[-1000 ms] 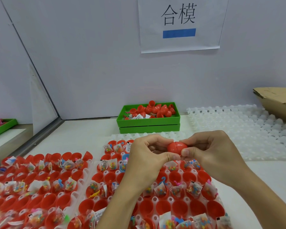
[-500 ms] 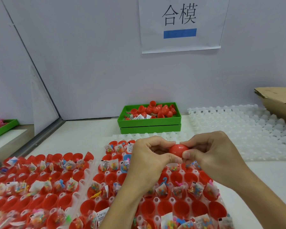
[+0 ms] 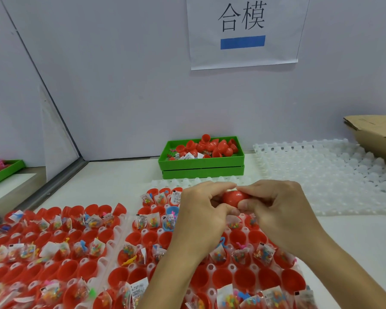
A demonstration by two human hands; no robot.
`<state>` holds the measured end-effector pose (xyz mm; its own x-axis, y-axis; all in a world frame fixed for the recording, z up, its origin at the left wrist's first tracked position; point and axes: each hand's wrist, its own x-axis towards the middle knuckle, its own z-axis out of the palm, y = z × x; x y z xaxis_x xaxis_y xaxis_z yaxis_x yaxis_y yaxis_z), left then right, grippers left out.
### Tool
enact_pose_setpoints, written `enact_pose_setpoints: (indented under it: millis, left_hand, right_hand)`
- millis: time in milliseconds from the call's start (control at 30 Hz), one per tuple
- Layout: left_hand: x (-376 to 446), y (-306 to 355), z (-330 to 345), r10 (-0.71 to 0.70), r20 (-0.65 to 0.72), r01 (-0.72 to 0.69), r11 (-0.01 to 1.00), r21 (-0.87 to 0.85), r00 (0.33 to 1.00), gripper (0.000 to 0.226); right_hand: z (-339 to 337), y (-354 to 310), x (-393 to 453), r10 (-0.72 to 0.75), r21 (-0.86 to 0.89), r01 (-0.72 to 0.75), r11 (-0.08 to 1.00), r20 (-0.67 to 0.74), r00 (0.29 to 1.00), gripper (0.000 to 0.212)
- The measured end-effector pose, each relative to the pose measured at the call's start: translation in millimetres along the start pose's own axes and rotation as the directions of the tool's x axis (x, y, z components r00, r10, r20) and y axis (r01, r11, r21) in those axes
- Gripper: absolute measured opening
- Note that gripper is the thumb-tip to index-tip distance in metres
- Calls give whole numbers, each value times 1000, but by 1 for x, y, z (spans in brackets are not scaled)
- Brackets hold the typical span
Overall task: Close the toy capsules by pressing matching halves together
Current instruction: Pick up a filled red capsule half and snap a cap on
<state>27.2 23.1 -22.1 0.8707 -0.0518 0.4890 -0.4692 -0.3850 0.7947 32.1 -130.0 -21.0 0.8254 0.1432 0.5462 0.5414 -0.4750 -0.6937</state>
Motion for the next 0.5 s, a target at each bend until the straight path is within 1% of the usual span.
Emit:
enact_pose_setpoints:
  millis: [67,100,133,167,200,233,267,300,333,367,400,433,500]
  left_hand:
    - [0,-1,-1,54,-10,-53,995,80,998,43]
    - [1,-1,-2,72,-21,-69,991,111,997,40]
    - [1,-1,-3,80,-36,-75,991,111,996,37]
    - [2,-2,-4,80,-48,-77,994,76,996,37]
    - [2,-2,-5,77,-53,-75,997,25,996,37]
    - [2,0,-5,75,-48,-77,997,-29,996,37]
    - [2,1,-6,78,-38,-81,994,-79,996,38]
    - [2,1,-7,86,-25,-88,988,-123,996,40]
    - [3,1,-9,96,-12,-97,984,-149,995,44]
    - [3,1,-10,108,1,-107,984,-146,994,47]
    - [3,1,-11,118,15,-115,985,-125,993,49]
    - [3,2,-12,123,27,-120,988,-101,992,49]
    - [3,3,-11,111,28,-109,991,-77,993,49]
  right_hand:
    - [0,0,-1,1,63,-2,998,28,1000,26]
    - [0,-1,0,24,113,-28,993,34,999,29]
    - [-1,-1,0,69,188,-73,979,28,997,30]
    - [-2,0,1,130,269,-128,955,13,991,29]
    - [-4,0,3,195,356,-185,916,7,981,24]
    - [-6,1,4,255,443,-245,863,37,966,15]
    - [-9,1,5,307,541,-323,777,124,944,8]
    - [-11,3,5,326,628,-407,663,248,912,16]
    - [-12,3,4,294,691,-484,537,384,875,25]
    - [-13,4,3,226,723,-525,449,477,849,33]
    - [-14,4,3,158,740,-549,389,534,831,41]
    - [-15,5,2,93,756,-556,346,562,822,47]
    - [-15,7,1,42,783,-552,286,566,824,56]
